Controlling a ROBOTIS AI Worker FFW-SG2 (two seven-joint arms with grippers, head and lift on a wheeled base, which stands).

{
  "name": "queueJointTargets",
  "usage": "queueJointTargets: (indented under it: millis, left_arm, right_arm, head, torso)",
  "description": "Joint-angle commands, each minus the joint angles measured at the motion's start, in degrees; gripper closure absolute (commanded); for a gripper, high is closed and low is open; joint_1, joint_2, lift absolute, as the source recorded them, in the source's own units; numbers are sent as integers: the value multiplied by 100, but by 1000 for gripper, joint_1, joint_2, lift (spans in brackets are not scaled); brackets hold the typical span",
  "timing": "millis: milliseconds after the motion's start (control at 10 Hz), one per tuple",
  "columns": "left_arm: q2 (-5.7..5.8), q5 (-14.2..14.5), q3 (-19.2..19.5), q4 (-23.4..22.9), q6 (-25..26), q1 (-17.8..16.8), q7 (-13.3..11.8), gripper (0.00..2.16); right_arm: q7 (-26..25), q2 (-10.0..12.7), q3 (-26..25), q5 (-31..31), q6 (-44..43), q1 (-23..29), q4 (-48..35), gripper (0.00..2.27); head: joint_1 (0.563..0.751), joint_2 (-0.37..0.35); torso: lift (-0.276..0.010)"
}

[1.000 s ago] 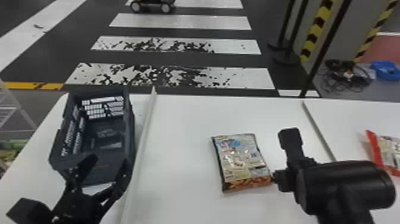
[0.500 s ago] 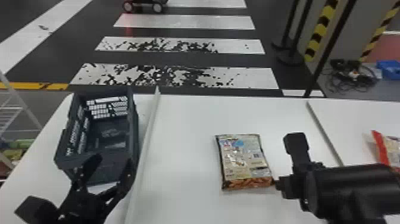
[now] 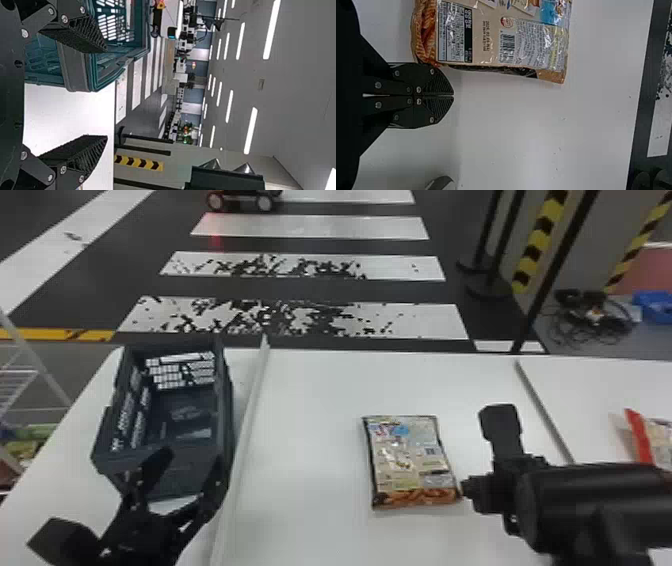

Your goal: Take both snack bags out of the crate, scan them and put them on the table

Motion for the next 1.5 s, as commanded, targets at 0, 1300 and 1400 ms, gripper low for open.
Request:
queueJointTargets:
  millis: [0,1300,1400]
  left_arm:
    - [0,-1,-6,3,11,-13,-3,248]
    - [0,-1,-6,39,11,-4,-12,248]
    - [0,-1,-6,47,11,-4,-12,248]
  right_arm:
    - [64,0,-15,-125,-75,-8,83,2253]
    - [-68,0,-823,-670,-1692,484,-848,43]
    - [-50,-26,-982,-661,-1498,510,-910,43]
  head:
    - [695,13]
    - [695,-9]
    - [695,-22]
  torso:
    - [-93]
    - [-93]
    - [-93]
